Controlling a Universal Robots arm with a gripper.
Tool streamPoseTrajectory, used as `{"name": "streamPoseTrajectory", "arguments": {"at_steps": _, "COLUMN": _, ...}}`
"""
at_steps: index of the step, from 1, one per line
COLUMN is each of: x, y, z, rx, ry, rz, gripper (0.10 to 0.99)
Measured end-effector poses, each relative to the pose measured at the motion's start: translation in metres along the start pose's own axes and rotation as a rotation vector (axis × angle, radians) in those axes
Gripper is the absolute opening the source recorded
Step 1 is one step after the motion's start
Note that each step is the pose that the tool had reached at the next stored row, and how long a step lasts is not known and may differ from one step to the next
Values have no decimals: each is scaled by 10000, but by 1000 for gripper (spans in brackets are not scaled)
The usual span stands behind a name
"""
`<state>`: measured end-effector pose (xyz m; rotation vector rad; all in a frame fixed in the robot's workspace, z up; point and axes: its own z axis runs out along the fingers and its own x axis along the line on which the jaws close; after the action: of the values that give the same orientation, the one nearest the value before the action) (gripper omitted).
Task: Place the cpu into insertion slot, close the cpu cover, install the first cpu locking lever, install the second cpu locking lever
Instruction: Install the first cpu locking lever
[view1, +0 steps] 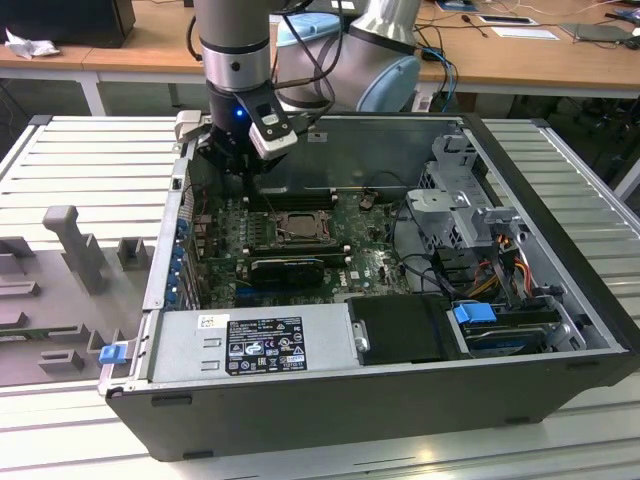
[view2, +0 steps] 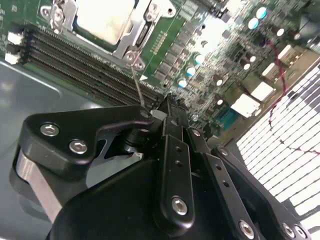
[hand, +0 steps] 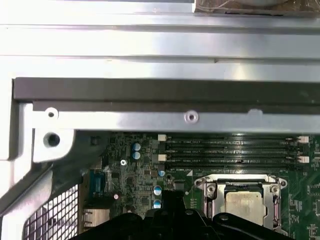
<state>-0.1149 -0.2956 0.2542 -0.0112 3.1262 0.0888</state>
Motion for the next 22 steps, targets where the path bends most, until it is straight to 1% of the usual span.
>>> {"name": "streamPoseTrajectory", "arguments": {"at_steps": 1, "x": 0, "y": 24, "z": 2, "rx": 0, "ry": 0, "rz": 1, "gripper": 106}}
{"name": "streamPoseTrajectory", "arguments": {"at_steps": 2, "x": -1, "y": 33, "z": 2, "rx": -1, "ry": 0, "rz": 0, "gripper": 106}}
{"name": "streamPoseTrajectory", "arguments": {"at_steps": 6, "x": -9, "y": 35, "z": 2, "rx": -1, "ry": 0, "rz": -1, "gripper": 106}}
{"name": "streamPoseTrajectory", "arguments": {"at_steps": 10, "x": -46, "y": 35, "z": 3, "rx": -1, "ry": 0, "rz": 1, "gripper": 106}}
{"name": "streamPoseTrajectory", "arguments": {"at_steps": 15, "x": -111, "y": 34, "z": 4, "rx": -1, "ry": 0, "rz": 0, "gripper": 106}}
{"name": "streamPoseTrajectory", "arguments": {"at_steps": 18, "x": -192, "y": 34, "z": 5, "rx": -1, "ry": -1, "rz": 0, "gripper": 106}}
{"name": "streamPoseTrajectory", "arguments": {"at_steps": 22, "x": -259, "y": 33, "z": 7, "rx": -1, "ry": 0, "rz": -2, "gripper": 106}}
